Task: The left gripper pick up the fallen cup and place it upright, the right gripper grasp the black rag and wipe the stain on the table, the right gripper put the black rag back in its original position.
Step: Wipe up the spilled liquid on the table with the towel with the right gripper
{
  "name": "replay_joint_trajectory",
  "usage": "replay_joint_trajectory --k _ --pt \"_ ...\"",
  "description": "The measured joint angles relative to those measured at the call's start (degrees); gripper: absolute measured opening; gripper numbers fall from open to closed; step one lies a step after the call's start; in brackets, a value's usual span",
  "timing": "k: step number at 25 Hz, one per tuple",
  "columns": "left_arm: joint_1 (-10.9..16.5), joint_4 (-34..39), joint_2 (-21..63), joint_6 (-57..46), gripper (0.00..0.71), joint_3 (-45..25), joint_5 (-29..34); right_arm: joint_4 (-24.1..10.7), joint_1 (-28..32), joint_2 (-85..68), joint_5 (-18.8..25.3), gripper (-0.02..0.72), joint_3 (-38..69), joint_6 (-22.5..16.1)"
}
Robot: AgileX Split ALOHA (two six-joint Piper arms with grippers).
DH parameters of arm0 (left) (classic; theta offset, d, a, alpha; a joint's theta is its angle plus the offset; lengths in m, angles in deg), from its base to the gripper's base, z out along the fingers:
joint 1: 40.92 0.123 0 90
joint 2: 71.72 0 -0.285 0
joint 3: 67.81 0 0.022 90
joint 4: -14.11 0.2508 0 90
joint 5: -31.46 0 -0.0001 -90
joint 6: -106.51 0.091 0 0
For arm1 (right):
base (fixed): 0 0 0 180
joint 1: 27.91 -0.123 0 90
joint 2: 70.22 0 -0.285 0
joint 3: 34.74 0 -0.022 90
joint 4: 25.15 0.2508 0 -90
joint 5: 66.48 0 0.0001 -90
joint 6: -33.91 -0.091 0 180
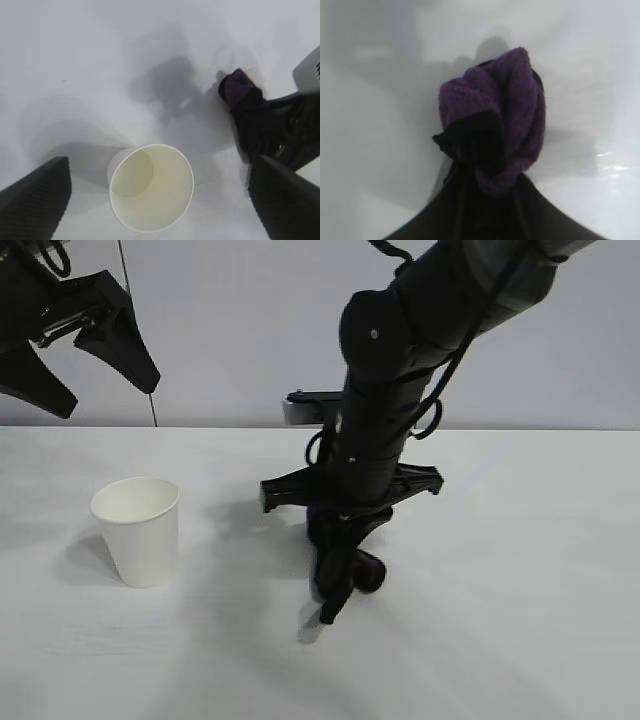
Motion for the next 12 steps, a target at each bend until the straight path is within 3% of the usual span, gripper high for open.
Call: replay_joint_trajectory --k 7,12 --pt "0.0 0.0 0.0 0.0 0.694 0.0 0.0 0.9 3.6 0.0 0.1 0.115 0.0 -0.1" --pt "0.0 0.0 0.0 0.0 0.694 0.0 0.0 9.8 -0.3 0.0 0.2 0.115 0.0 4.6"
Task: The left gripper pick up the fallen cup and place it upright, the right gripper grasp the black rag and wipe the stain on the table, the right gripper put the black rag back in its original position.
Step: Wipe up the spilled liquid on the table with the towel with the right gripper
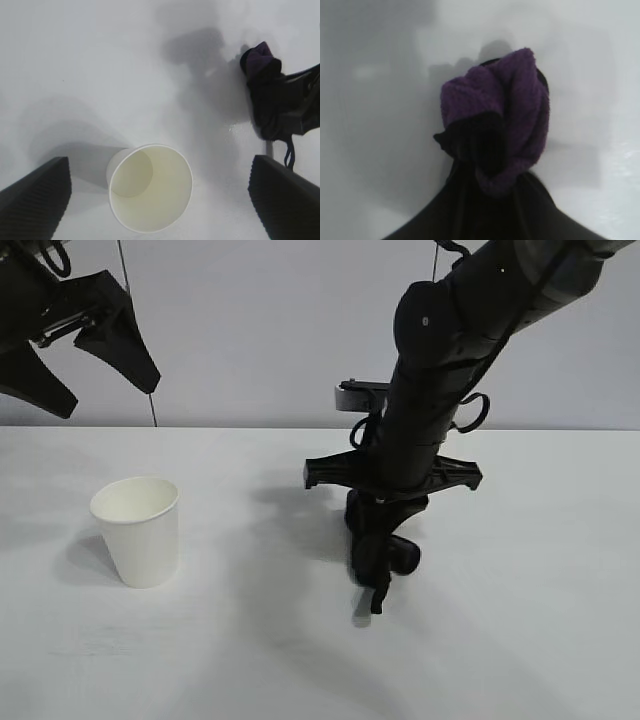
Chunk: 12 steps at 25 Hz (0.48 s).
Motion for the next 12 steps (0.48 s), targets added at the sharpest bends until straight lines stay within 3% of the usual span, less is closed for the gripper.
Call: replay_joint_trajectory --k 5,12 --pt "0.0 0.0 0.0 0.0 0.694 0.0 0.0 3.6 -3.5 0.0 0.7 0.115 0.0 1.8" --pt "0.0 0.0 0.0 -0.3 0.694 0.0 0.4 3.8 2.4 -0.1 2.9 0.115 0.0 2.1"
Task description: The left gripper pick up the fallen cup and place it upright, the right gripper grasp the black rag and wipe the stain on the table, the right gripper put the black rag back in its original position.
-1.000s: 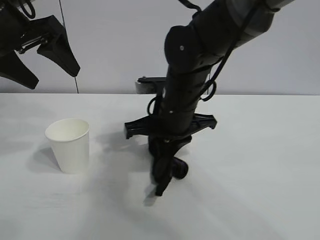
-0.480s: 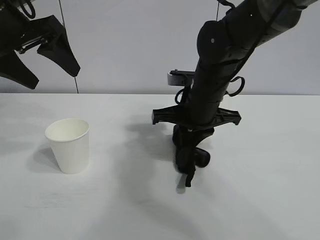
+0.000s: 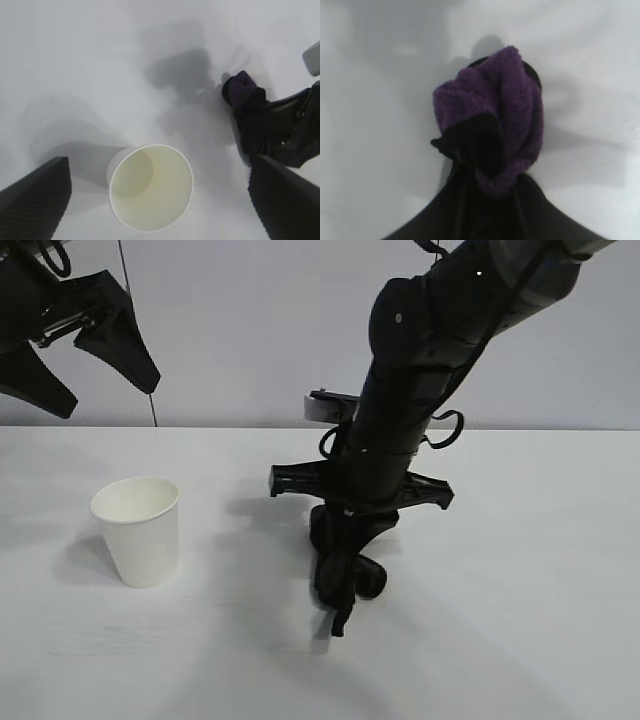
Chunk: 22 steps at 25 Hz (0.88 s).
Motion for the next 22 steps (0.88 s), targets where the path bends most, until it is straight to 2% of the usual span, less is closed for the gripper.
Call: replay_joint_trajectory --k 2,3,6,7,8,12,17,22 --pt "0.0 0.0 0.0 -0.3 0.694 0.0 1.1 0.0 1.8 -0.6 1.3 0.149 0.0 0.2" --pt "0.0 0.0 0.0 -0.4 0.694 0.0 2.0 0.0 2.7 -0.9 2.1 0.211 0.0 0.2" --pt "0.0 0.0 0.0 -0.6 0.694 0.0 3.6 0.0 4.4 -3.1 4.1 0.503 0.0 0.7" --pt "0.0 0.0 0.0 -0.6 0.694 0.0 3.8 0.0 4.8 -4.0 4.8 0.566 0.1 1.0" --pt "0.0 -0.1 0.0 -0.7 0.694 0.0 4.2 0.0 5.1 -5.3 5.5 0.596 0.1 1.1" --pt "0.0 -1.9 0.0 -0.8 0.694 0.0 4.2 1.3 6.2 -11.3 8.4 0.63 0.1 2.0" --pt "0.0 -2.4 0.0 -0.8 0.694 0.0 4.2 6.2 8.1 -18.6 10.2 0.631 0.1 4.6" --pt "0.0 -2.5 0.0 -0.8 0.694 0.0 4.2 7.1 8.1 -20.0 11.1 0.631 0.1 5.3"
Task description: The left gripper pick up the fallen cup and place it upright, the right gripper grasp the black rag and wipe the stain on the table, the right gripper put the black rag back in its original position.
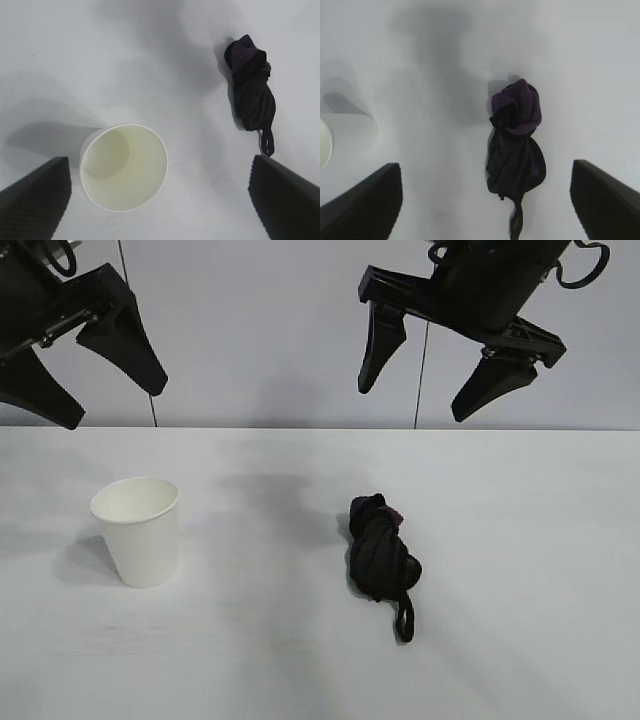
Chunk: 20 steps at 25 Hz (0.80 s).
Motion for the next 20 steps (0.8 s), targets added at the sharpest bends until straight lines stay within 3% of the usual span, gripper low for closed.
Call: replay_joint_trajectory --k 20 --pt "0.0 -0.1 0.0 0.0 0.694 0.0 0.0 -0.1 0.0 0.0 -0.6 0.631 0.1 0.0"
